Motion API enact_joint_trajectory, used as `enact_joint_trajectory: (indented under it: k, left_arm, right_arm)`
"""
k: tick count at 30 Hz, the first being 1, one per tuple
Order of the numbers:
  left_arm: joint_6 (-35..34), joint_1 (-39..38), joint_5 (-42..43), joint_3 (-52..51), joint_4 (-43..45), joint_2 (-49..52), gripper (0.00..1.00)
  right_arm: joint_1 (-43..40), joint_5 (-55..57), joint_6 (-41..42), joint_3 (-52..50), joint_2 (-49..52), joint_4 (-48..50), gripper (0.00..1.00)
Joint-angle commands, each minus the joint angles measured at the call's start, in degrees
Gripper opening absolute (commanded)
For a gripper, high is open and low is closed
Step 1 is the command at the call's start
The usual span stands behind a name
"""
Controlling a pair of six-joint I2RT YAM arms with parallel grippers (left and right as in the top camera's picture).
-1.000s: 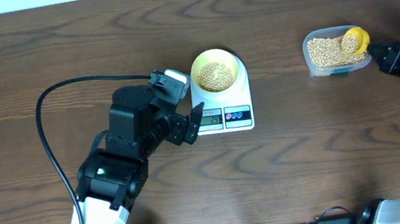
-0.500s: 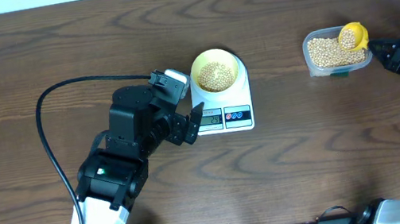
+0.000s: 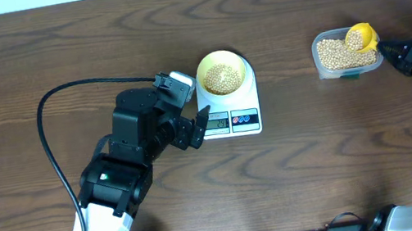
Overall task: Scoop item into bowl and weigh 50g on scale
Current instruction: 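Drag the scoop through the soybeans to refill it, right gripper, then lift the filled scoop and carry it over the yellow bowl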
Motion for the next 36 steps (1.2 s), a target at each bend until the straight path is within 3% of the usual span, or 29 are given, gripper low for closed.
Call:
enact_joint_trajectory:
  k: [1,7,36]
  left_arm:
    - [-0.5,0.15,-0.13,-0.22,-0.02,-0.31,0.94]
    - [-0.5,0.15,-0.13,-0.22,-0.02,-0.31,0.94]
    - [-0.5,0.15,-0.15,-0.22,-0.02,-0.31,0.94]
  right_arm:
    - [0.57,-4.94,1.42,0.33,0.42,0.17,0.01]
    - [4.33,-5.14,1.49,0.33,0.42,0.55,0.01]
    - [33.24,10.75,18.32,0.33,0.42,15.1,0.01]
